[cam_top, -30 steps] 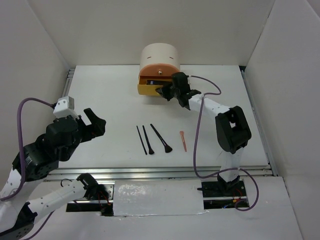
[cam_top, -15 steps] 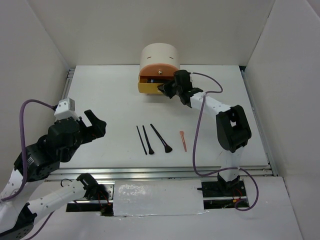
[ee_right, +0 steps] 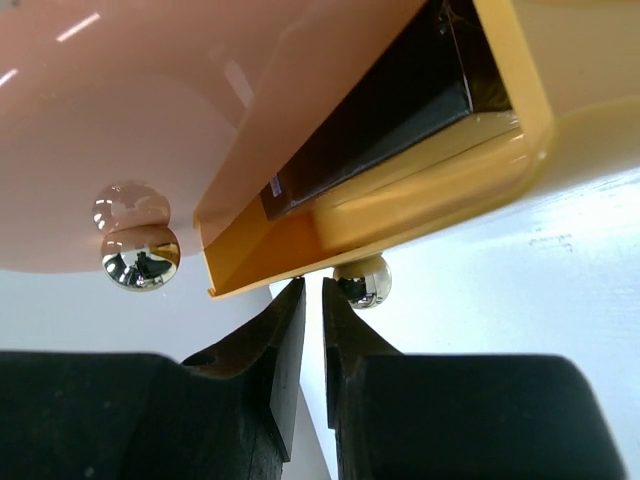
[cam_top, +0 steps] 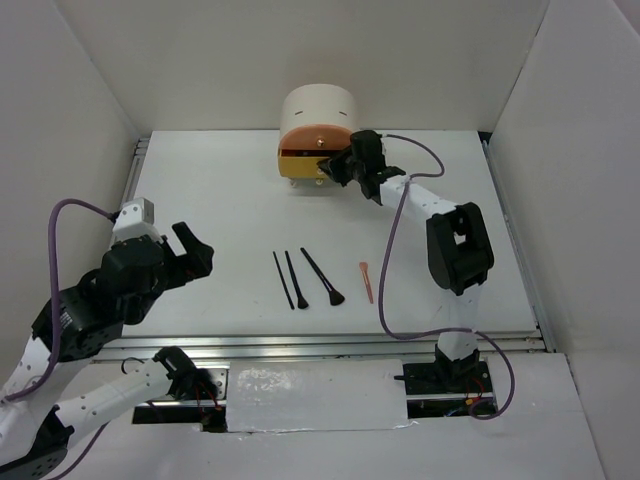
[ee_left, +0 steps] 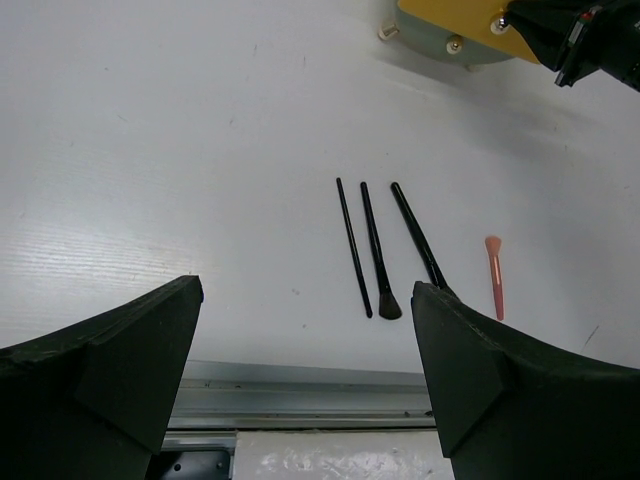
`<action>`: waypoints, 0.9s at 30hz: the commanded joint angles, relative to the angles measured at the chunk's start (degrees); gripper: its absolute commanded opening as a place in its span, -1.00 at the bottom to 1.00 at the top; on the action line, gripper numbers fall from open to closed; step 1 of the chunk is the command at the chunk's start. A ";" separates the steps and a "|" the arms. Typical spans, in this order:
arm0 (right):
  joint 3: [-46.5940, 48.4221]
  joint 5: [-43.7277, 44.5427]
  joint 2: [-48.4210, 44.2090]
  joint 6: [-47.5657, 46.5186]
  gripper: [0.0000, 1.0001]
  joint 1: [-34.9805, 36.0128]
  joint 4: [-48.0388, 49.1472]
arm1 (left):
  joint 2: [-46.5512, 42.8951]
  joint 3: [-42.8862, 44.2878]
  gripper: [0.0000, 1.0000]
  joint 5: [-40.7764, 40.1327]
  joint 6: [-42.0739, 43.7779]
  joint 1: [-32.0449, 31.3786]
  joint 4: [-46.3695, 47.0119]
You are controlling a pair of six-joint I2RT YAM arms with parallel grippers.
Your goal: Organize the makeup
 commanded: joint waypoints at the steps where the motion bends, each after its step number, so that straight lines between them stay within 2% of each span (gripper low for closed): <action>1: 3.52 1.73 3.26 -0.86 -0.60 -1.03 -0.06 | 0.31 -0.12 0.99 -0.04 1.15 0.23 0.88; 8: 8.80 2.70 6.35 0.28 -0.59 -1.12 -1.29 | 0.66 -0.91 0.99 -0.57 1.85 0.23 0.97; 15: 7.41 5.51 6.18 -0.06 -0.24 -1.12 0.73 | 0.04 -1.88 0.99 -0.92 2.11 0.23 1.23; 17: 6.61 5.86 6.09 -0.50 -0.21 -1.38 3.80 | -0.13 -1.88 0.99 -1.01 2.38 0.15 1.23; 22: 4.58 4.28 6.70 -2.43 -0.22 -1.99 10.31 | -0.48 -2.40 0.99 -0.83 2.55 0.23 1.41; 27: 3.97 3.40 7.23 -3.84 -0.39 -2.00 13.81 | -0.84 -3.02 0.99 -0.57 2.73 0.23 1.58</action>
